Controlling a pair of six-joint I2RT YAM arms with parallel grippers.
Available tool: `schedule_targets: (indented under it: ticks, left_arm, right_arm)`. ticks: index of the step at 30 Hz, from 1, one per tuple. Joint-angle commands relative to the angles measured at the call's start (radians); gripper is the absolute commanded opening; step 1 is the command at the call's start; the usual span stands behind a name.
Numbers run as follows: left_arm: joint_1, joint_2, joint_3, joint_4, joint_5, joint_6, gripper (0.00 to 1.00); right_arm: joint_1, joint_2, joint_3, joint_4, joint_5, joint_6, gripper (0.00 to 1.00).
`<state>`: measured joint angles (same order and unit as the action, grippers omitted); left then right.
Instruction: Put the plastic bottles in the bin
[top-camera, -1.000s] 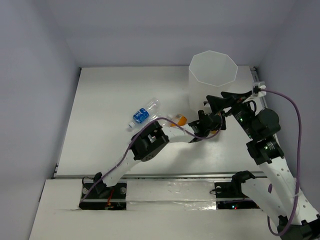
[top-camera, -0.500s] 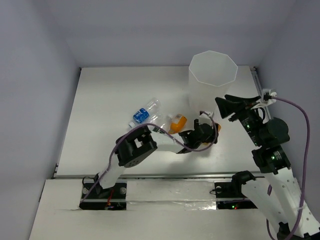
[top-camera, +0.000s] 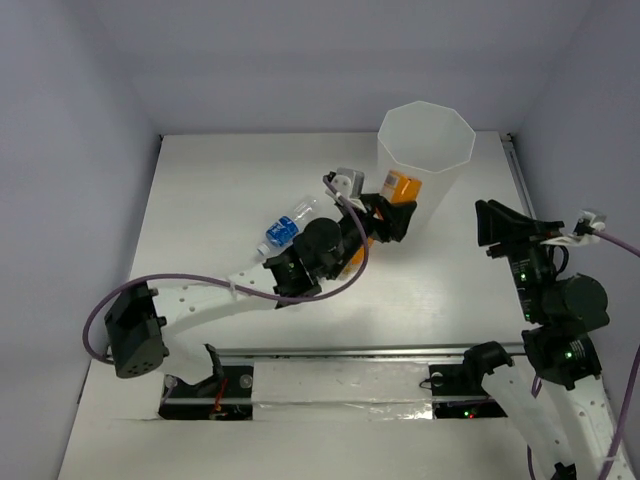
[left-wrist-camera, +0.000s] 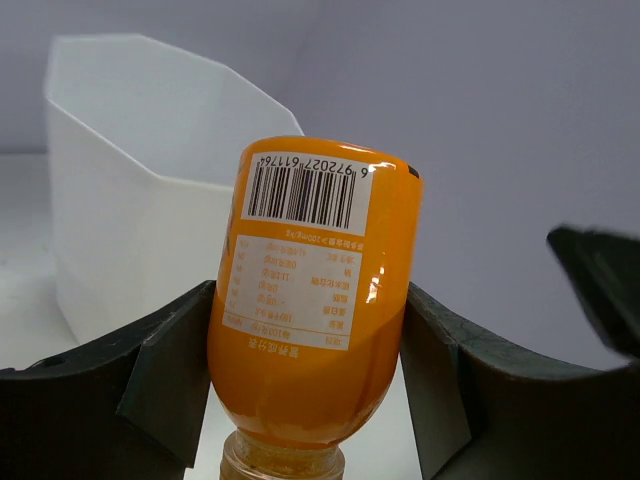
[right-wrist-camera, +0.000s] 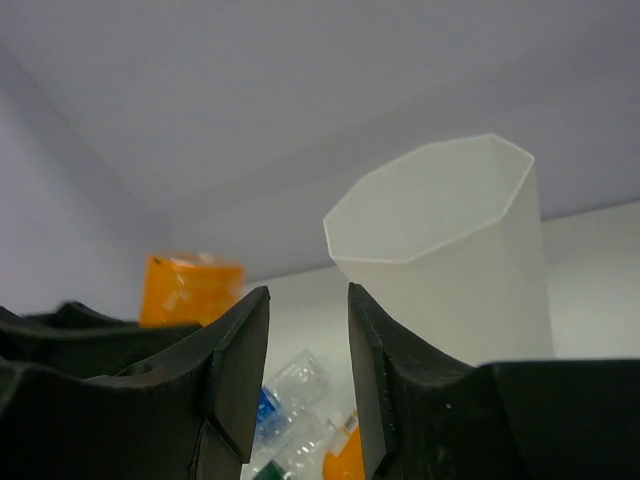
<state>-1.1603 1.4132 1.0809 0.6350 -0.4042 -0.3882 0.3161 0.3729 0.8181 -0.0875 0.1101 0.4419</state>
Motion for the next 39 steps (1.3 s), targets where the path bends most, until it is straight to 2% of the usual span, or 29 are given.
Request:
schedule_targets:
  ticks: [1, 5, 9, 13, 19, 26, 27, 29, 30, 34, 39]
  left_arm:
    - [0.068, -0.013, 0.031, 0.031, 0.019, 0.072, 0.43]
    - [0.132, 0.027, 0.120, 0.060, 0.062, 0.124, 0.43]
    - [0.194, 0.151, 0.319, 0.032, 0.130, 0.155, 0.43]
    - [0.246, 0.274, 0.502, 0.014, 0.202, 0.157, 0.43]
    - [0.290, 0.498, 0.779, -0.009, 0.238, 0.170, 0.43]
    - [0.290, 0.733, 1.057, -0.047, 0.291, 0.172, 0.46]
    - [0.290, 0.765, 1.086, -0.054, 0.292, 0.172, 0.48]
    - [0.290, 0.786, 1.103, -0.061, 0.288, 0.173, 0.59]
    - [0.300, 0.799, 1.105, -0.069, 0.285, 0.176, 0.71]
    - [0.300, 0.782, 1.065, -0.072, 0.272, 0.176, 0.93]
    - [0.300, 0.667, 0.946, -0.035, 0.288, 0.183, 0.97]
  right_arm:
    - [0.009, 0.027, -0.057, -0.029, 0.025, 0.000, 0.43]
    - [0.009, 0.079, -0.154, 0.014, -0.064, 0.044, 0.45]
    - [0.023, 0.182, -0.280, 0.150, -0.199, 0.124, 0.48]
    - [0.071, 0.253, -0.365, 0.255, -0.188, 0.155, 0.50]
    - [0.127, 0.334, -0.390, 0.307, -0.162, 0.152, 0.57]
    - [0.178, 0.394, -0.424, 0.365, -0.128, 0.176, 0.66]
    - [0.187, 0.408, -0.424, 0.370, -0.122, 0.176, 0.68]
    - [0.187, 0.428, -0.418, 0.376, -0.121, 0.178, 0.69]
    - [0.199, 0.449, -0.413, 0.376, -0.115, 0.178, 0.72]
    - [0.241, 0.524, -0.392, 0.387, -0.075, 0.205, 0.81]
    - [0.319, 0.664, -0.381, 0.463, 0.025, 0.296, 0.94]
